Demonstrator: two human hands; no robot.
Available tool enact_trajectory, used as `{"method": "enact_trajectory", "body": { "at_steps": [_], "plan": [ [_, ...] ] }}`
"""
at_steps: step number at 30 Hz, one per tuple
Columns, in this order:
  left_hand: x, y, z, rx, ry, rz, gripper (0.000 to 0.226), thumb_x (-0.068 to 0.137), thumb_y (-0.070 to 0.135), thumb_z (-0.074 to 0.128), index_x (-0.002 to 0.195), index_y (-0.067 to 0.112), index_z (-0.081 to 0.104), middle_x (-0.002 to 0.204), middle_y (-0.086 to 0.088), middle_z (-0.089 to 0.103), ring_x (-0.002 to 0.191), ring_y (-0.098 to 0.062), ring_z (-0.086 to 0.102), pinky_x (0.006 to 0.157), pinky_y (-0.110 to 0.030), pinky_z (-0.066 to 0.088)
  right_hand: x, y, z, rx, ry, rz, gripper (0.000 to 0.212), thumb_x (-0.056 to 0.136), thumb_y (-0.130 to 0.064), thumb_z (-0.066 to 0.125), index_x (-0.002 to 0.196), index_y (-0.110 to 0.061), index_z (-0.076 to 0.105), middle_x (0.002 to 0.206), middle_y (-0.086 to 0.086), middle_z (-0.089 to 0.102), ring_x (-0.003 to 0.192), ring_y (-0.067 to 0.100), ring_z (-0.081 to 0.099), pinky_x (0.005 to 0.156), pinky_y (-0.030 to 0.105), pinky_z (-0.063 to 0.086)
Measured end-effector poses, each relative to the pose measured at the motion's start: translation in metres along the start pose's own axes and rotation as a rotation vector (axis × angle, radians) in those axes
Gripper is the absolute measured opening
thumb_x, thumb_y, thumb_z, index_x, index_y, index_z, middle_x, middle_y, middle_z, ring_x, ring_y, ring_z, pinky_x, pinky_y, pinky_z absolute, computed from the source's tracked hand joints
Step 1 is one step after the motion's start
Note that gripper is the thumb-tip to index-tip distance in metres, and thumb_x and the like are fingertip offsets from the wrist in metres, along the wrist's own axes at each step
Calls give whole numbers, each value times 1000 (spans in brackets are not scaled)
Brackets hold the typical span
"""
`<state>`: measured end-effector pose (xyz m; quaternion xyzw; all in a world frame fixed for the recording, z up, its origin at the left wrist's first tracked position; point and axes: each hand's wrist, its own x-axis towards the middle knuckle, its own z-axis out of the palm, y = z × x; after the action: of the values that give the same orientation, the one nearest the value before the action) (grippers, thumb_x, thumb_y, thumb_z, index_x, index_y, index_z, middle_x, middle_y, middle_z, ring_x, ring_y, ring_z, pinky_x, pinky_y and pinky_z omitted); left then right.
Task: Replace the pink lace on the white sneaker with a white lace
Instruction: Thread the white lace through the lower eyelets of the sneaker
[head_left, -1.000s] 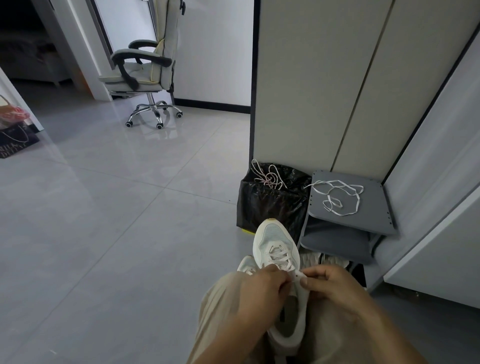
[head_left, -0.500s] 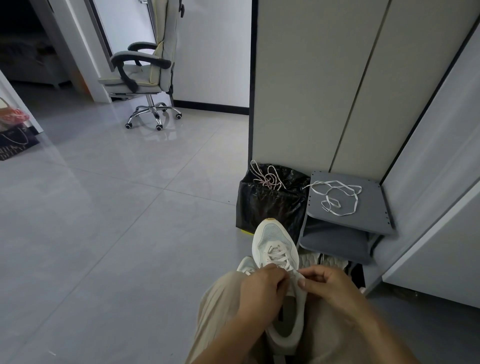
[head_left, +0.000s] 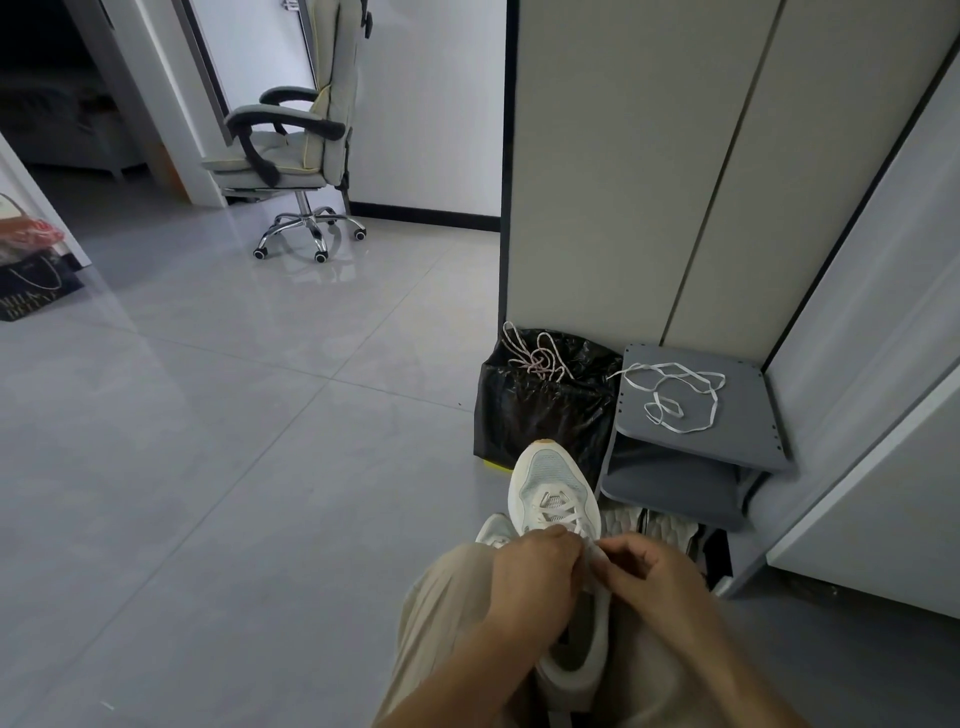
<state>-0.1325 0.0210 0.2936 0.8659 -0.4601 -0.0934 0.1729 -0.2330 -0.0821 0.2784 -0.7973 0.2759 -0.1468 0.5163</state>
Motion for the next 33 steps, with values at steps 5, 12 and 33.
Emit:
{"method": "enact_trajectory", "body": {
  "at_steps": [5,12,33],
  "plan": [
    [8,-1,3,-8,-24,38,24,98,22,40,111,15,60,114,-3,58,105,-21,54,86,-31,44,2,4,-3,3,8,37,7,86,-19,63,86,-24,68,83,-10,70,78,-5,62,69,8,44],
    [8,-15,1,-303,69,10,27,95,21,48,118,18,62,125,7,45,104,-18,57,86,-18,41,26,-2,-12,7,-161,201,6,86,-8,63,82,-11,67,74,1,69,60,3,64,60,18,50],
    [7,-66,13,-336,-41,-107,14,88,18,53,98,22,62,101,8,65,96,-13,58,95,-27,39,25,39,-70,-230,363,253,13,87,1,56,96,-7,59,92,9,56,72,23,56,49,25,43]
  ]
}}
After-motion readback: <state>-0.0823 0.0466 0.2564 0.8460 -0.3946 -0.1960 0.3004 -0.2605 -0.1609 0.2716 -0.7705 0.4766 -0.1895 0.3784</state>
